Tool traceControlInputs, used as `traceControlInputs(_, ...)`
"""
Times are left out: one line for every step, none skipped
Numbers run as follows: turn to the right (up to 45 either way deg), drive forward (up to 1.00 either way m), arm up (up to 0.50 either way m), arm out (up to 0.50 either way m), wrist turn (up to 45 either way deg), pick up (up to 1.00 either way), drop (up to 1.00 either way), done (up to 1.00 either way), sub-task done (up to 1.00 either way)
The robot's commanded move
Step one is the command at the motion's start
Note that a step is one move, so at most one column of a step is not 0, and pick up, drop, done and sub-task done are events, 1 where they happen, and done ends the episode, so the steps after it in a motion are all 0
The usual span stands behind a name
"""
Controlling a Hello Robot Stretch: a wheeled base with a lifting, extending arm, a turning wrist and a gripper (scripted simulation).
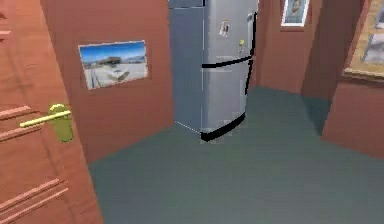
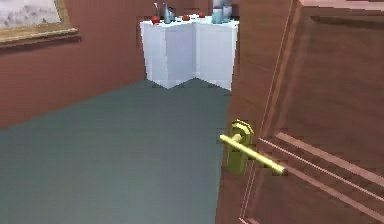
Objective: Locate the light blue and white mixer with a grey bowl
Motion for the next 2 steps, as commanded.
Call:
traceControlInputs(39.0,0.00,0.00,0.00,0.0,0.00,0.00,0.00,0.00)
traceControlInputs(0.0,0.50,0.00,0.00,0.0,0.00,0.00,0.00,0.00)
